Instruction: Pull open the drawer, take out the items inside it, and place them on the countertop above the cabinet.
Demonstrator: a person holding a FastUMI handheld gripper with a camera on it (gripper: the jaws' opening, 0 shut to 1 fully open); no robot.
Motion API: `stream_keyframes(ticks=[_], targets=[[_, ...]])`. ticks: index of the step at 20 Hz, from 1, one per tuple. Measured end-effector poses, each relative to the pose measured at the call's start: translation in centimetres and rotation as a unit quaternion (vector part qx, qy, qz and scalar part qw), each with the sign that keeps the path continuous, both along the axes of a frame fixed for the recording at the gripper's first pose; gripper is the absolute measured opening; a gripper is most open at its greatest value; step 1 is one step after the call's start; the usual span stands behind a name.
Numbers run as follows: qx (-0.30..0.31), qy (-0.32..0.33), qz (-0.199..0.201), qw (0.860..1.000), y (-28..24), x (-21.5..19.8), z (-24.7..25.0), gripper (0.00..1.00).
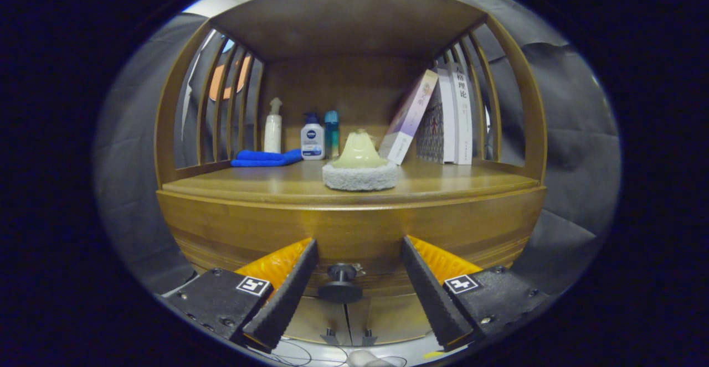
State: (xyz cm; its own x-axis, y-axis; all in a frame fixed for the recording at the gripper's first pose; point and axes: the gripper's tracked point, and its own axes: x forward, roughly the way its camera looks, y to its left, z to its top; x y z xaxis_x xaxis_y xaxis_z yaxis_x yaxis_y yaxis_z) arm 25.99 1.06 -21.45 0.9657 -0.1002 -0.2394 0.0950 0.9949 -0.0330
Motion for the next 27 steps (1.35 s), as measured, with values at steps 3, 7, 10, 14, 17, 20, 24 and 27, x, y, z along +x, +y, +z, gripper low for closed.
stream_keyframes(ticks=[3,7,10,14,17,20,24,27], targets=[[-0.001,-0.023,0.010,1.000,-0.2,-1.9,3.1,1.00],[0.012,-0.045,0.023,0.999,-0.5,-6.9,8.0,1.00],[0.009,-0.078,0.031,0.996,-1.0,-10.6,12.4,0.99],[0.006,-0.096,0.047,0.994,-1.7,-15.2,16.7,0.99],[0.024,-0.109,0.051,0.992,-1.8,-19.2,18.9,0.99],[0.036,-0.114,0.061,0.991,-2.1,-22.2,20.4,0.99],[0.037,-0.134,0.060,0.988,-3.6,-24.8,21.7,0.99],[0.033,-0.131,0.054,0.989,-4.7,-25.4,21.2,0.99]])
